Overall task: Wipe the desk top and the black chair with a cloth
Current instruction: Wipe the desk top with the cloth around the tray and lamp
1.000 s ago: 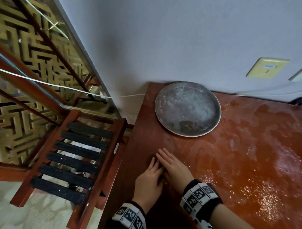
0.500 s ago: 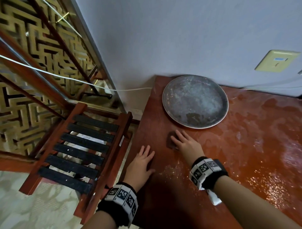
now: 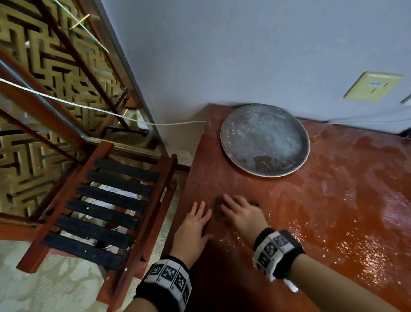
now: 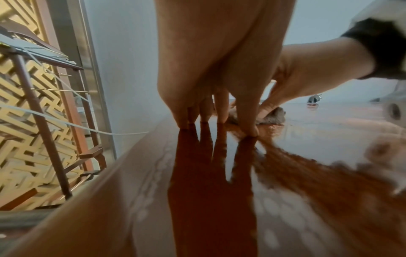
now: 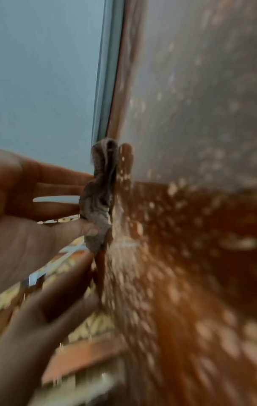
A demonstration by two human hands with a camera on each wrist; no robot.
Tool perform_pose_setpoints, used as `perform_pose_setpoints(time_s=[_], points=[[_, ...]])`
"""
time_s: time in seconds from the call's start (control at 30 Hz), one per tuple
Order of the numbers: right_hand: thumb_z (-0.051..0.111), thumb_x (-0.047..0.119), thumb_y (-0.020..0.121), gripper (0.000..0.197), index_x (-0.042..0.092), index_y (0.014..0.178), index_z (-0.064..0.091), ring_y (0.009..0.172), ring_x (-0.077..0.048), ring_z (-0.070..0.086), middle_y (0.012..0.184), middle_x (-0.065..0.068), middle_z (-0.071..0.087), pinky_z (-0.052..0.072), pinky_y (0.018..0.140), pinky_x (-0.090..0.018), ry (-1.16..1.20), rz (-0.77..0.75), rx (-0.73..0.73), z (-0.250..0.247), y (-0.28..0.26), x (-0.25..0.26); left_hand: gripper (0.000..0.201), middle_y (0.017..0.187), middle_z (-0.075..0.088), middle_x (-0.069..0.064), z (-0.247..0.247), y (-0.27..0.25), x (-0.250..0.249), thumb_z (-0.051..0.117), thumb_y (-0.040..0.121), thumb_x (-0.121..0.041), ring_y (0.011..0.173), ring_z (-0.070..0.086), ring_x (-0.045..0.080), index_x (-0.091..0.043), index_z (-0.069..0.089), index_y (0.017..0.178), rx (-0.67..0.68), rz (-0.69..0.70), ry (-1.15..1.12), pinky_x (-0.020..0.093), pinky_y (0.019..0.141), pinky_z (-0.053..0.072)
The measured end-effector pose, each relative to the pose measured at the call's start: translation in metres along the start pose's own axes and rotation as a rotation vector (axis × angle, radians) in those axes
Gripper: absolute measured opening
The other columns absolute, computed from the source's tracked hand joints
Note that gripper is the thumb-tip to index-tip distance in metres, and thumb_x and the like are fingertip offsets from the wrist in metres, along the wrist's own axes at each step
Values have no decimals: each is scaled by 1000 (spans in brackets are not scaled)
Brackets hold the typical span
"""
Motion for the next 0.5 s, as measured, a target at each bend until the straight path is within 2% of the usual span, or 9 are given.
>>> perform_pose_setpoints(time_s=[0.03,0.1,0.17,0.23,0.27,0.33,0.4,0.43,0.5], points=[[52,18,75,27,15,84,77,77,-25,70,101,-6,72,53,47,-24,1,-90,-42,7,-5,5,68,159,-3,-10,0,0,0,56,93,-30,145,-11,9,-29,19,149,1,3,-1,25,118,11],[50,16,74,31,16,87,77,76,-24,69,102,-5,72,51,44,-24,-8,-65,-24,3,0,-2,68,158,-4,-10,0,1,1,55,93,-30,145,-12,9,-29,18,149,5,11,-11,25,118,8],[61,10,69,27,14,90,77,78,-28,68,103,-8,71,49,41,-26,-33,117,29,-4,18,-25,68,158,-4,-11,0,1,1,55,93,-30,144,-13,8,-30,18,150,2,15,-25,26,118,8],[71,7,71,31,10,102,73,96,-33,63,114,-12,67,52,49,-33,12,346,168,-8,32,-38,67,158,-4,-12,0,0,1,55,93,-30,144,-13,8,-30,18,150,1,12,-33,27,118,9],[77,8,67,34,9,100,72,96,-33,63,113,-13,66,52,49,-32,28,388,171,-8,33,-35,67,158,-3,-11,0,0,1,55,93,-30,144,-13,8,-30,18,150,0,11,-30,27,118,9],[84,9,52,31,9,83,76,78,-30,67,97,-12,71,47,38,-25,51,288,78,-9,30,-12,67,158,-3,-11,1,0,2,55,93,-30,144,-12,8,-30,19,149,1,13,-22,26,117,9],[70,15,65,17,11,80,77,74,-26,68,94,-11,72,47,38,-23,13,55,26,-4,22,11,66,158,-2,-10,2,0,3,55,93,-31,144,-11,8,-29,21,149,1,9,-14,24,116,10],[69,15,67,17,12,82,77,75,-25,67,96,-11,71,48,39,-23,12,-14,17,-1,19,13,65,158,-2,-10,3,0,3,55,93,-31,145,-11,8,-29,21,149,2,7,-12,25,116,10],[84,12,56,28,13,83,75,75,-27,65,97,-10,68,47,37,-24,76,63,75,0,24,-6,66,158,-1,-10,2,1,3,57,92,-31,145,-9,9,-30,22,149,7,13,-24,26,116,11]])
Point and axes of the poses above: each hand's wrist, its own y-axis towards the middle knuckle, its own z-axis out of the palm, x = y × z, the point moved 4 cm from there along y, towards the middle knuckle
